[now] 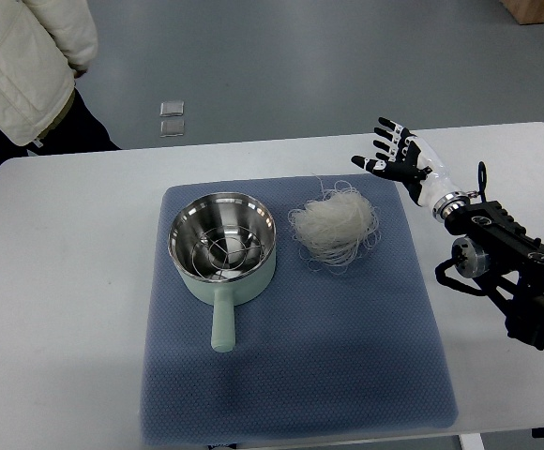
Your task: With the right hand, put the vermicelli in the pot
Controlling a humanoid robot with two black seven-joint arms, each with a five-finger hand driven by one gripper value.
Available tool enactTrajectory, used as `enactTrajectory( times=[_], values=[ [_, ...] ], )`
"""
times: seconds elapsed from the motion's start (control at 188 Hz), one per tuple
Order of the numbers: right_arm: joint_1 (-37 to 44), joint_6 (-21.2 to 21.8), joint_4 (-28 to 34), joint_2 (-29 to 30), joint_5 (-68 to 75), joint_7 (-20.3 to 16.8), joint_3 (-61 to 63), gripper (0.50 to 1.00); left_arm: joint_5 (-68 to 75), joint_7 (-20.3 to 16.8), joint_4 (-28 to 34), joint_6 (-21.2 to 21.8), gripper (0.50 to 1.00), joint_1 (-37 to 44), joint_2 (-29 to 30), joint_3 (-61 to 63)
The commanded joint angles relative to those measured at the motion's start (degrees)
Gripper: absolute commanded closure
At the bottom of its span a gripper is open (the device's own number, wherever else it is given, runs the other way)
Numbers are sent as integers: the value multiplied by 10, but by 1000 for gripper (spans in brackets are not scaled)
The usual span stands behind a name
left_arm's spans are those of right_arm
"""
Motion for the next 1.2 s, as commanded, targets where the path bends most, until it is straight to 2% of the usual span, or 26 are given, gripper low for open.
enactTrajectory(
  times=[0.0, 1.196],
  values=[
    [0, -3, 0, 1, -1, 0, 0, 568, 1, 0, 0, 0, 500, 0, 0, 1],
    [13, 3, -4, -3, -4, -1, -3, 570, 0, 0, 0, 0, 500, 0, 0, 0]
  ],
)
